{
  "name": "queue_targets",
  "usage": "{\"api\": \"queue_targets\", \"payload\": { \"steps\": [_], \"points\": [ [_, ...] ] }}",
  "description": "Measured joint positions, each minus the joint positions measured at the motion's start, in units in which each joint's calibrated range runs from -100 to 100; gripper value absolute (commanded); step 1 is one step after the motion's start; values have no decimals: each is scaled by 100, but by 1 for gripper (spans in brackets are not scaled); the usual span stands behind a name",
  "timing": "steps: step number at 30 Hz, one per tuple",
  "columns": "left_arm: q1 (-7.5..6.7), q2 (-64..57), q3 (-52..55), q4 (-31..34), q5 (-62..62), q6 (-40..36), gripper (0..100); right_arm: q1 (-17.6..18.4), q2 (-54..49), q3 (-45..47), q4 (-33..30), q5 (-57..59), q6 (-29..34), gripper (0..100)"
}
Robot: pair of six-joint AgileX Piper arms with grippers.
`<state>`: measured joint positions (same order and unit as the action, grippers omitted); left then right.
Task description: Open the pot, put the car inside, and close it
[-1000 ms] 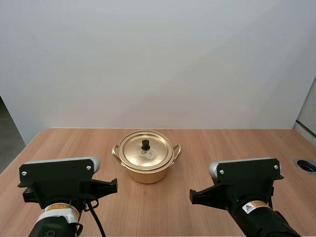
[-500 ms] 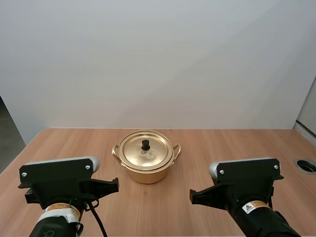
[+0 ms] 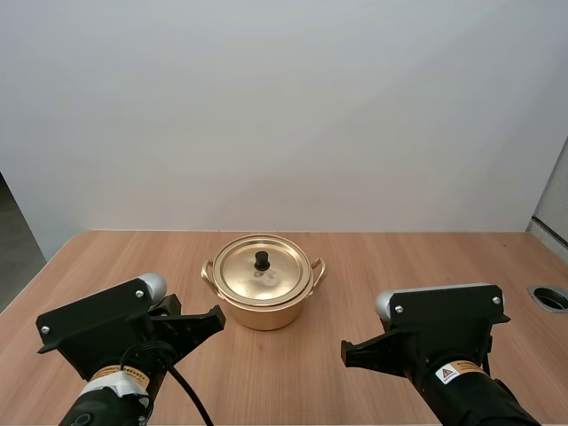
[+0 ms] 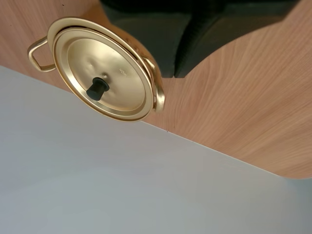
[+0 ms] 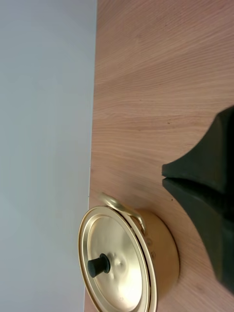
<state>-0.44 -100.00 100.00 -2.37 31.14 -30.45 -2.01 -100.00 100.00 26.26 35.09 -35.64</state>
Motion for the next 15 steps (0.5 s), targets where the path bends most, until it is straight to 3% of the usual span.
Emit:
{"api": "queue_targets", "payload": {
  "steps": [15],
  "points": [
    [0, 0, 0, 237, 16, 0, 0, 0, 0, 0, 0, 0, 0, 0]
  ]
}}
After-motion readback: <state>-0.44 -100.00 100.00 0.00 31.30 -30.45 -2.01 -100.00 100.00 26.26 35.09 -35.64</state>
